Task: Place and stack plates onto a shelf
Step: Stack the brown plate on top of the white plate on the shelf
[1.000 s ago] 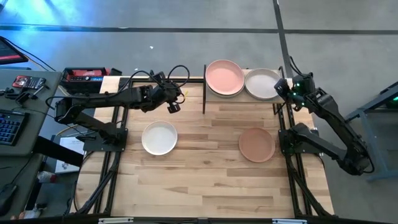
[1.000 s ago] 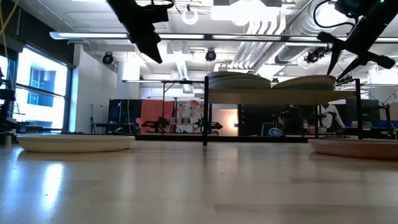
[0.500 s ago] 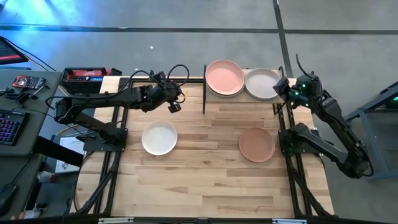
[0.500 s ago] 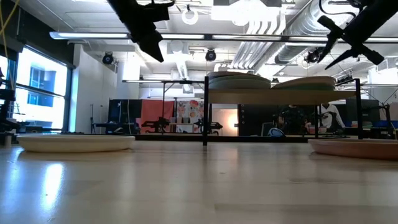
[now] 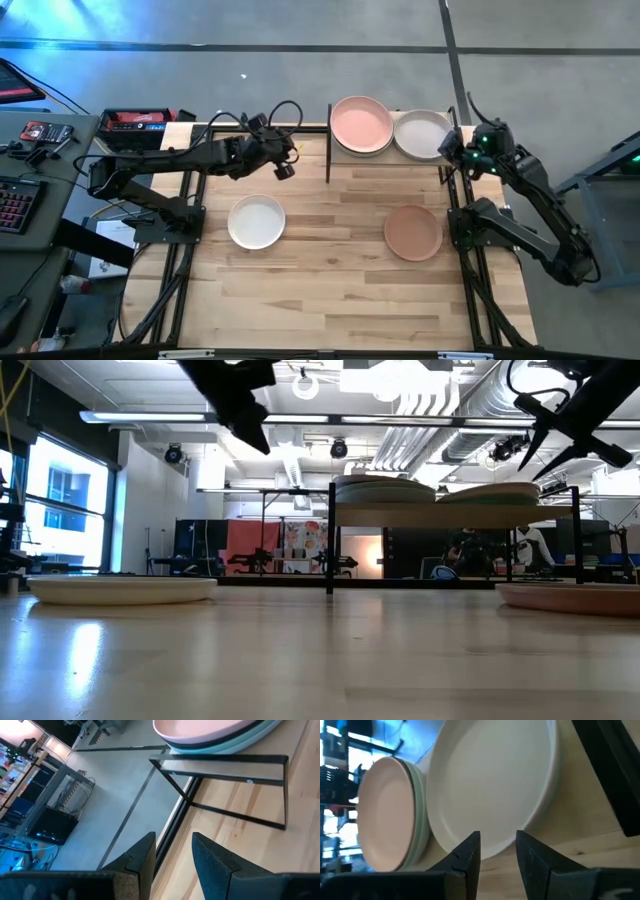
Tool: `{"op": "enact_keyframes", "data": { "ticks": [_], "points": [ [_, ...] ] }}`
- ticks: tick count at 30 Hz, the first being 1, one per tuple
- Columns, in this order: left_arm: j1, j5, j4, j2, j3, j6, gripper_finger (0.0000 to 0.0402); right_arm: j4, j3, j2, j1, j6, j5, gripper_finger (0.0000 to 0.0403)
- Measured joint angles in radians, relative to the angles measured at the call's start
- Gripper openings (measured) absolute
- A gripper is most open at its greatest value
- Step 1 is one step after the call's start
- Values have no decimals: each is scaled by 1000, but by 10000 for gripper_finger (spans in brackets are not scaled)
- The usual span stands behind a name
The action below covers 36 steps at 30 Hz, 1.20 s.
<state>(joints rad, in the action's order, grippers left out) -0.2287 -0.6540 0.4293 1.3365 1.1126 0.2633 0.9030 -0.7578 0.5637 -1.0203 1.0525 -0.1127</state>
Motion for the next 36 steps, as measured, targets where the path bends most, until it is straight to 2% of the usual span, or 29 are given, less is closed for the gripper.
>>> {"op": "enact_keyframes", "data": {
  "ticks": [11,28,36],
  "points": [
    [0,0,-48,0,0,0,117,27,0,30,0,-24,52,103],
    [0,0,-47,0,0,-28,117,86,0,79,0,-22,24,103],
    [0,0,-47,0,0,-44,117,41,0,78,0,-32,25,103]
  ]
}}
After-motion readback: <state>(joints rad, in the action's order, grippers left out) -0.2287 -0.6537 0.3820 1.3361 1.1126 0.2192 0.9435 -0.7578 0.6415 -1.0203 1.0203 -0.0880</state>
